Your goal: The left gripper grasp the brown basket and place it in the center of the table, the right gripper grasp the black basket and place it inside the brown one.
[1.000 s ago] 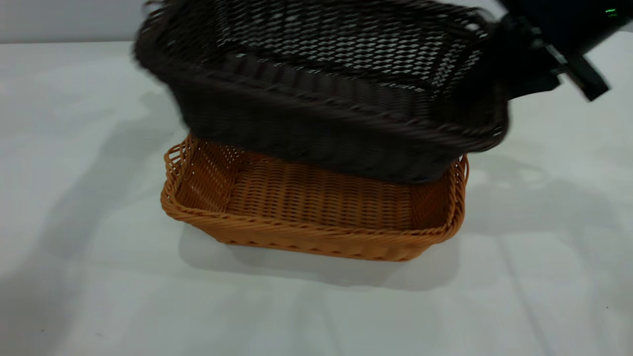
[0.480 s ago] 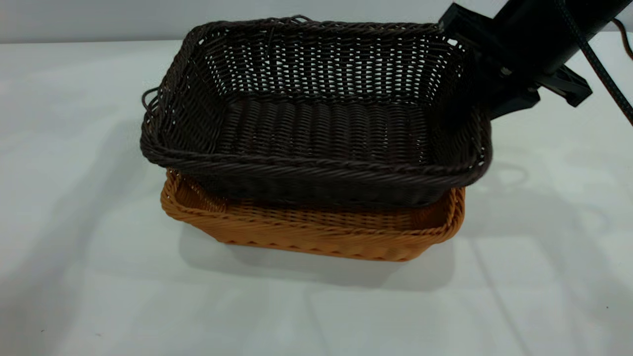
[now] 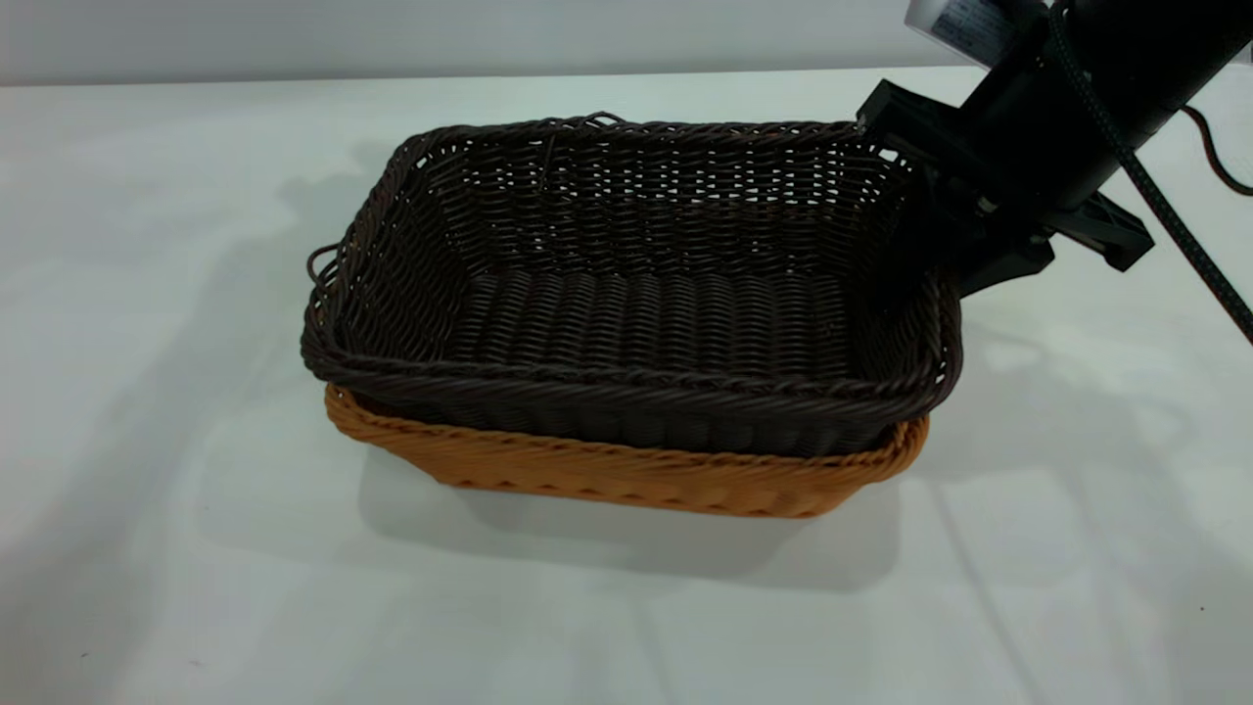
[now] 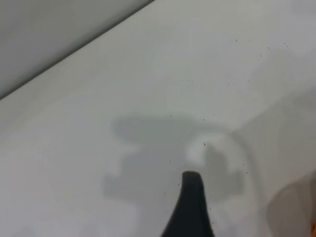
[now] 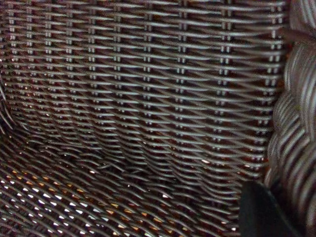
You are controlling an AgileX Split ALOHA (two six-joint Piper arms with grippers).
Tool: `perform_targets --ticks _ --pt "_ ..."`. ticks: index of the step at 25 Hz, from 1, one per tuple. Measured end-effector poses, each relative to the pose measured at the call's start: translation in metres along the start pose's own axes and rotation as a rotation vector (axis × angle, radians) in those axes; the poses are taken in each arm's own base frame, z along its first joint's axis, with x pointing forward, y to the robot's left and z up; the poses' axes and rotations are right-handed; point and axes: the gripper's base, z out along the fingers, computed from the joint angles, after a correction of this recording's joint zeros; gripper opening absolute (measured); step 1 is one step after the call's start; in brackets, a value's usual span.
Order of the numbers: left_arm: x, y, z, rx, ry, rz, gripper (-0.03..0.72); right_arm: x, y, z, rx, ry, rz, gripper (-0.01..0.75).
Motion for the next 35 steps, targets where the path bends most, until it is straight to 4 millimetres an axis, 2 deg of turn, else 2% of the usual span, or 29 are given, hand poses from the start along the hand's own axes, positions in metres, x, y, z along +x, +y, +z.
perform_targets --ticks 4,11,14,17,20,22,25,27,31,35 --pt "0.0 0.0 0.0 -0.002 -0.003 0.0 0.576 -0.001 0.002 0.0 -0.019 -0.011 -0.015 0.199" --pt "0.0 0.0 0.0 -0.004 -0.003 0.002 0.575 -0.002 0.005 -0.004 -0.026 -0.03 -0.086 0.505" --pt "-0.003 0.001 -0.006 -0.012 -0.023 0.004 0.575 -0.005 0.01 -0.022 -0.035 -0.082 -0.118 0.576" --pt "-0.01 0.001 -0.025 -0.028 -0.061 0.012 0.575 -0.01 0.012 -0.059 -0.037 -0.184 -0.145 0.584" --pt "-0.019 -0.001 -0.062 -0.059 -0.117 0.033 0.575 -0.009 0.014 -0.113 -0.03 -0.316 -0.189 0.584" --pt "-0.024 -0.004 -0.098 -0.077 -0.152 0.049 0.575 0.0 0.019 -0.153 -0.025 -0.411 -0.23 0.584" --pt "-0.024 -0.011 -0.153 -0.096 -0.183 0.052 0.575 0.029 0.035 -0.213 -0.019 -0.549 -0.328 0.584" --pt "-0.019 -0.017 -0.186 -0.087 -0.185 0.013 0.575 0.053 0.048 -0.24 -0.013 -0.598 -0.406 0.584" --pt "-0.001 -0.033 -0.246 -0.064 -0.153 -0.052 0.575 0.109 0.069 -0.275 -0.034 -0.617 -0.541 0.584" --pt "0.021 -0.043 -0.295 -0.097 -0.12 -0.112 0.575 0.157 0.08 -0.294 -0.039 -0.618 -0.64 0.584"
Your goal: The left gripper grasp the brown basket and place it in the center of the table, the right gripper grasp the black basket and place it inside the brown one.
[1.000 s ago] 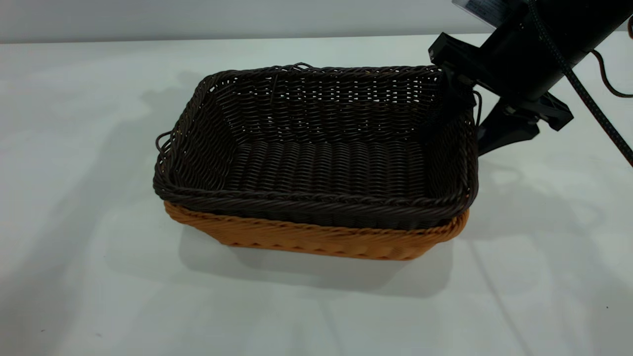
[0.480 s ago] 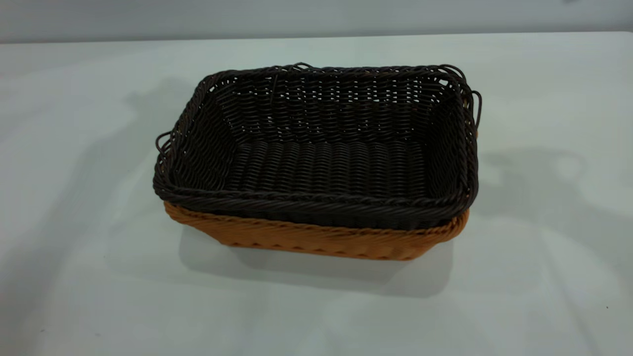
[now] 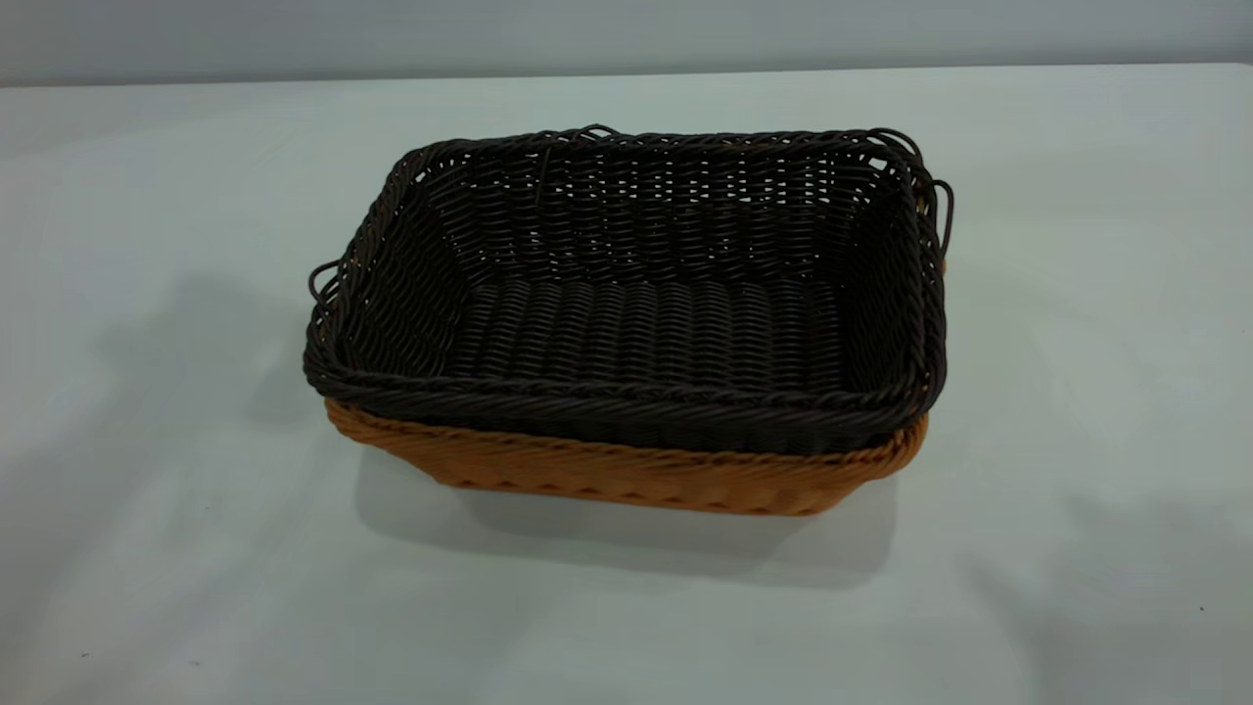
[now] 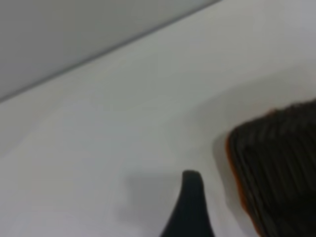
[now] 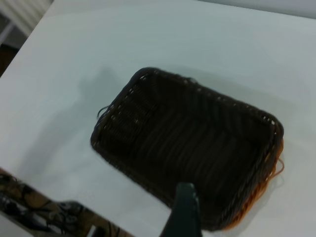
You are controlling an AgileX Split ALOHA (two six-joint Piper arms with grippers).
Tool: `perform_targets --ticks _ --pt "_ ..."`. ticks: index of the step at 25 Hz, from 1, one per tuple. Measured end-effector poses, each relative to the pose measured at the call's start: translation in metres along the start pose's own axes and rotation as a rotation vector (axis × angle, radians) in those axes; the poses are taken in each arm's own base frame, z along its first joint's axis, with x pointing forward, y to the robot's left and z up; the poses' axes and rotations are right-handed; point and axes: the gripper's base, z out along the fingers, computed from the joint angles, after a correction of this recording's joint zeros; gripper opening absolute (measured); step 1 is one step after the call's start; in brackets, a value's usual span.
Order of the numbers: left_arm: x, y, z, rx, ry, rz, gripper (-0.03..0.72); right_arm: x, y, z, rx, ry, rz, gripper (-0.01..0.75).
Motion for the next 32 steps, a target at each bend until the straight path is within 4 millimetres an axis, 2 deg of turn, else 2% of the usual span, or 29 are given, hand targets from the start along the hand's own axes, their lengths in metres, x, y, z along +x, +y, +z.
perform_targets --ticks 3,7,14,18,24,27,32 --pt "0.01 0.001 -0.034 -0.064 -0.059 -0.059 0.575 0.018 0.017 -0.018 -0.008 -0.006 -0.034 0.584" --pt "0.04 -0.005 -0.067 -0.103 -0.085 -0.099 0.575 0.052 0.031 -0.028 -0.007 -0.019 -0.055 0.584" --pt "0.126 -0.024 -0.101 -0.106 -0.077 -0.118 0.575 0.11 0.046 -0.04 0.044 -0.009 -0.098 0.584" --pt "0.184 -0.037 -0.105 -0.103 -0.07 -0.129 0.575 0.139 0.045 -0.049 0.175 -0.027 -0.101 0.584" --pt "0.262 -0.052 -0.096 -0.102 -0.075 -0.148 0.575 0.173 0.036 -0.045 0.309 -0.041 -0.109 0.584" --pt "0.292 -0.058 -0.092 -0.105 -0.102 -0.15 0.575 0.184 0.033 -0.045 0.359 -0.054 -0.114 0.584" --pt "0.324 -0.065 -0.09 -0.112 -0.17 -0.148 0.575 0.195 0.03 -0.045 0.411 -0.076 -0.12 0.584"
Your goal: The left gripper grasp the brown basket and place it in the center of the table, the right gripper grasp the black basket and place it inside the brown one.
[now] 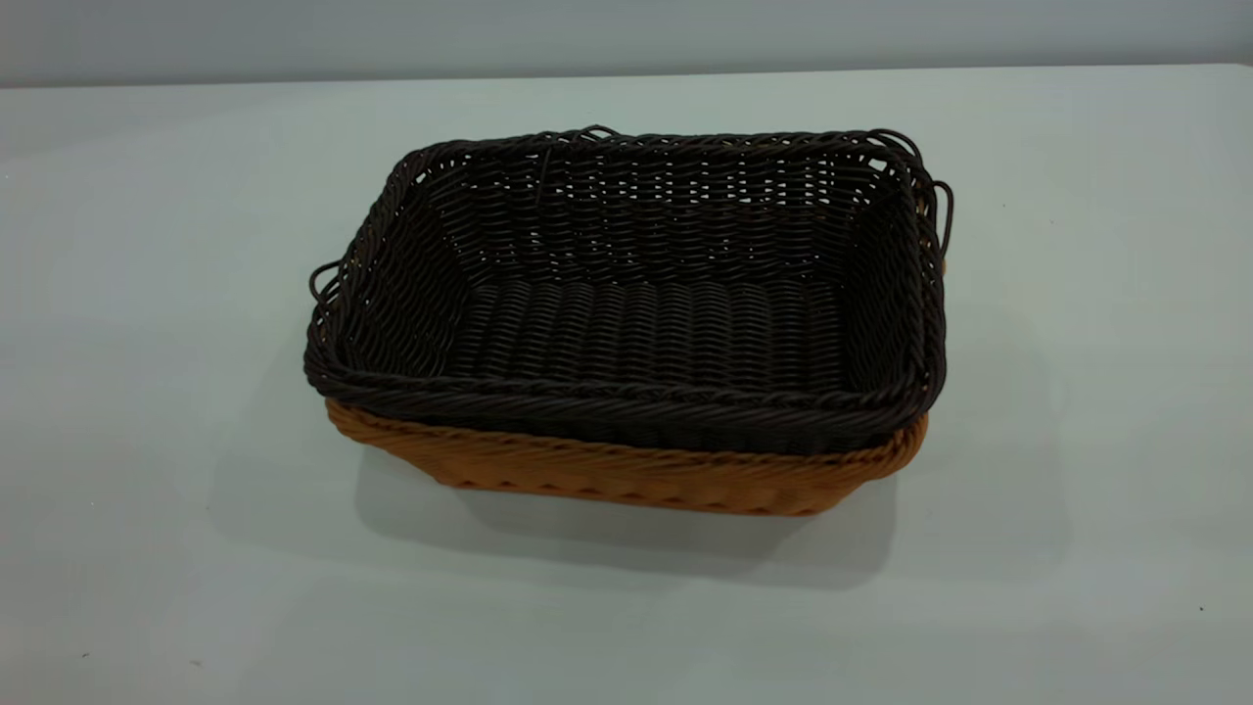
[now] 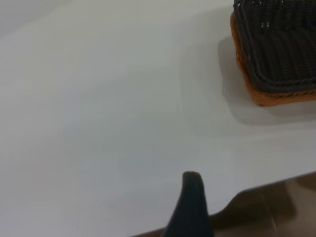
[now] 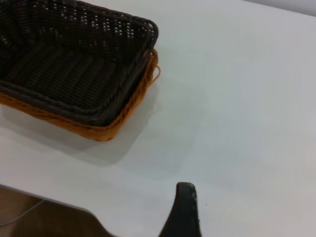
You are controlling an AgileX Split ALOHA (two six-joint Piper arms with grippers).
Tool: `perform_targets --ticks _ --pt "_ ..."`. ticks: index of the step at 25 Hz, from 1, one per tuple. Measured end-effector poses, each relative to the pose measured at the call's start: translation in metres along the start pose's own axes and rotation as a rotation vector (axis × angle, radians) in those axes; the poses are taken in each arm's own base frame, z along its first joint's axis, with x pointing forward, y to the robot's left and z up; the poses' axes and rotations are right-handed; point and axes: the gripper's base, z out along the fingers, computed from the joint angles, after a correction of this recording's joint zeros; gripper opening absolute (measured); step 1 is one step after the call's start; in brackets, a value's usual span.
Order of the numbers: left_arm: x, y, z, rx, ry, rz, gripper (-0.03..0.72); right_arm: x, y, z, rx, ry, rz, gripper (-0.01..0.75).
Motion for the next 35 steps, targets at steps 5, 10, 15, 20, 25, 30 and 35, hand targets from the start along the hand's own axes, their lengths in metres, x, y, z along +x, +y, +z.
perform_targets --ticks 5,10,15,20,25,30,35 --pt "0.016 -0.001 -0.005 -0.003 -0.059 -0.001 0.575 0.004 -0.001 0.004 0.016 -0.001 0.018 0.584" --pt "0.031 0.0 0.006 -0.018 -0.045 0.003 0.575 0.004 -0.002 0.004 0.018 -0.007 0.019 0.582" --pt "0.043 -0.002 0.022 -0.012 -0.007 -0.005 0.575 0.003 -0.002 0.004 0.019 -0.01 0.018 0.575" --pt "0.047 -0.002 0.035 -0.008 0.008 -0.012 0.575 0.004 -0.002 0.004 0.02 -0.013 0.018 0.574" --pt "0.047 -0.002 0.035 -0.01 0.002 -0.025 0.575 0.004 -0.002 0.004 0.021 -0.016 0.017 0.574" --pt "0.046 -0.002 0.035 -0.01 0.001 -0.026 0.575 0.004 -0.002 0.004 0.021 -0.017 0.017 0.574" --pt "0.046 -0.002 0.035 -0.028 0.001 -0.041 0.575 0.004 -0.002 0.004 0.021 -0.017 0.017 0.574"
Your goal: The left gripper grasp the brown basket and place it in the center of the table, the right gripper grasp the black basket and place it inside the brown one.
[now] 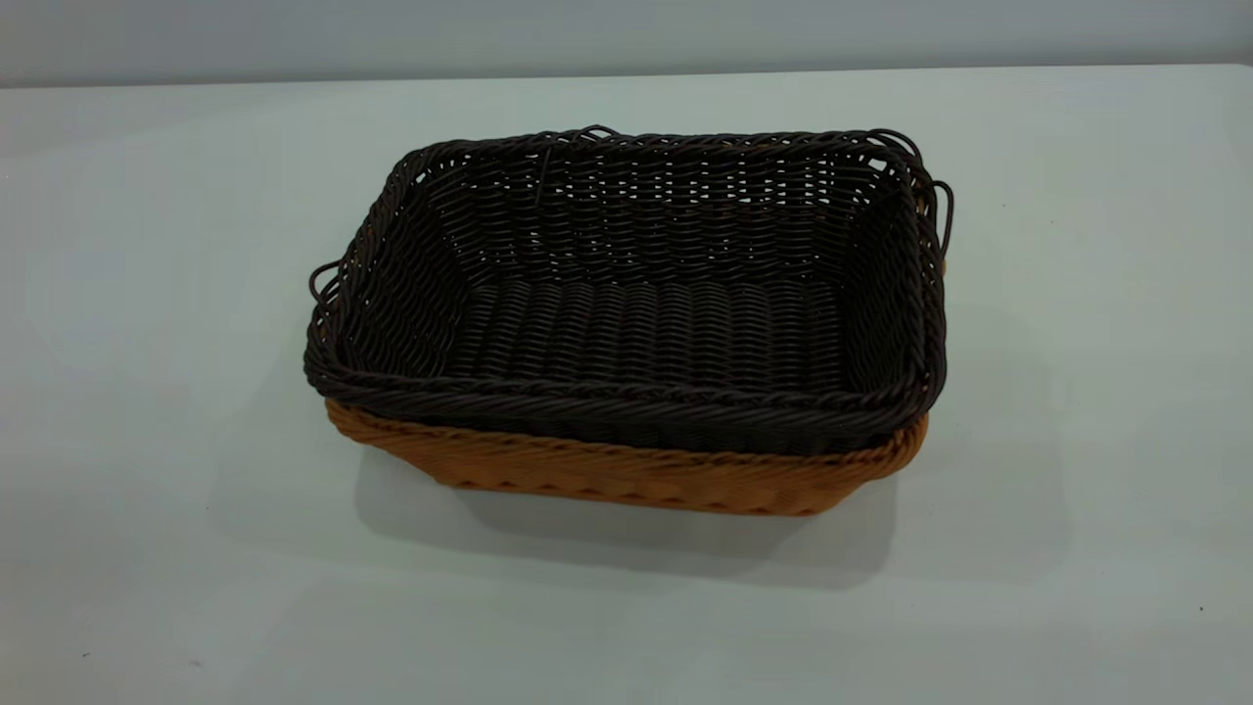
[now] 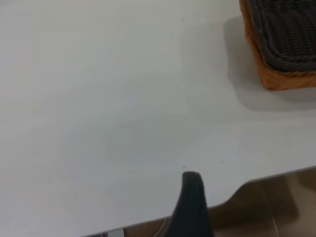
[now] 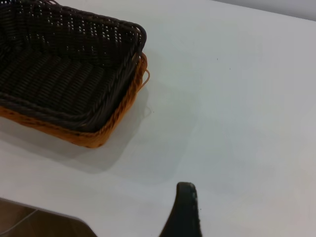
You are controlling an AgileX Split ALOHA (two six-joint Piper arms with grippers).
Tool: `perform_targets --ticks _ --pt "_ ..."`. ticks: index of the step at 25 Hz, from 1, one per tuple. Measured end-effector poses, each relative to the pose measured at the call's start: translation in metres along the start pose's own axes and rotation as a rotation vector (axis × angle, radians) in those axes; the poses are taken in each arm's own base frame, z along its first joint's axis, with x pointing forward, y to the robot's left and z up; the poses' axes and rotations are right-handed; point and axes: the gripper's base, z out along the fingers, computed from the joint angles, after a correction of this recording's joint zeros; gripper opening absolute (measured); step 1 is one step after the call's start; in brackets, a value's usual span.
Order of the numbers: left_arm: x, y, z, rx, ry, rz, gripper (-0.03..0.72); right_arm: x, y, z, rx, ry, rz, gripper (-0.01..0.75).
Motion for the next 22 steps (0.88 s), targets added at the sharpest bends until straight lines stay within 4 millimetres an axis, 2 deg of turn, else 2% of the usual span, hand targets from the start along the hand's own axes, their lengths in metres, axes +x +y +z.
perform_targets --ticks 7,22 --pt "0.0041 -0.001 -0.0043 -0.119 -0.037 -0.103 0.575 0.0 0.0 0.0 0.0 0.0 0.0 0.574" --pt "0.0063 -0.0009 -0.0064 -0.126 -0.058 -0.109 0.575 0.0 0.0 0.0 0.0 0.0 0.0 0.574"
